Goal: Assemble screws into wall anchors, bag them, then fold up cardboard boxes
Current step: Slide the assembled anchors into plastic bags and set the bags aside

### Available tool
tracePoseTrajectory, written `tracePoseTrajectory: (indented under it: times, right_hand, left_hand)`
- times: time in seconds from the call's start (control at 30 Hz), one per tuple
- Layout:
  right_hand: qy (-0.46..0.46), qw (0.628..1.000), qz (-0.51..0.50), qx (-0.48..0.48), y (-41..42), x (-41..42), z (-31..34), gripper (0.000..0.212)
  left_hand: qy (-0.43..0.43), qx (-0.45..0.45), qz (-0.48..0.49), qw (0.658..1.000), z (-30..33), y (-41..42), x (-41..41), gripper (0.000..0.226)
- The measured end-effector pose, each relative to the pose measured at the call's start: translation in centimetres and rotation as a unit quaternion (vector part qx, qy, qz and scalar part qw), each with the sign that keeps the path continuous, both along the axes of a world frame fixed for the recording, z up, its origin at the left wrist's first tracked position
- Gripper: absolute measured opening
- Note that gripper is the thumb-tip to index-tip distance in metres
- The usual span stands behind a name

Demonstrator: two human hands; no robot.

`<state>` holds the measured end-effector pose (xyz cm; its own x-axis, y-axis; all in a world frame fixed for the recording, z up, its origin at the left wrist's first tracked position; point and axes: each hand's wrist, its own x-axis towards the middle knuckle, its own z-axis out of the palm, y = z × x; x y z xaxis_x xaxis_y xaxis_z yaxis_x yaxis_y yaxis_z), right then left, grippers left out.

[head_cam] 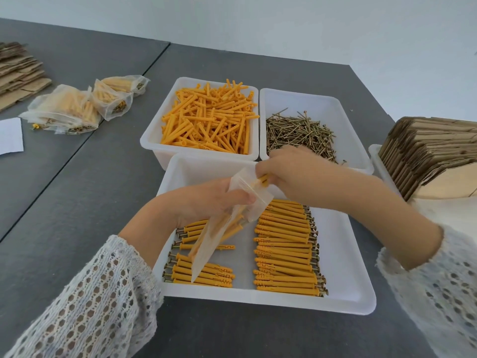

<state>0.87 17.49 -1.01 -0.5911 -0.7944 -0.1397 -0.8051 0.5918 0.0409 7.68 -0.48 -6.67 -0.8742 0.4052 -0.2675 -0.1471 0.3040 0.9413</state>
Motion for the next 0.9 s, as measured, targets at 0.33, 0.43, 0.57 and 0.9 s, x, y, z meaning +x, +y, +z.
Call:
tracePoseTrajectory:
  times: [0.33, 0.43, 0.57, 0.9]
  right_hand:
    - [-0.138, 0.908, -0.244, -0.313, 2.3, -0.3, -3.3, 0.037]
    - [-0.019, 0.934, -0.271, -0.231, 2.6, 0.6, -5.3, 0.021]
    - [0.076, 0.937, -0.288, -0.183, 2.6, 1.8, -7.0, 0.014]
    - [-0.03, 0.968, -0.246, 0.035, 3.5, 0.7, -10.0, 0.017]
  left_hand:
    - [0.02, -0.009, 0.018, 1.0, -0.7, -0.4, -0.4, 0.028]
    - [0.013, 0.004, 0.01, 1.0, -0.9, -0.5, -0.5, 0.016]
    - [-0.002, 0.04, 0.014, 0.999, -1.0, -0.5, -0.7, 0.023]
    - [-0.121, 0.167, 0.023, 0.978, -0.6, -0.9, -0.5, 0.029]
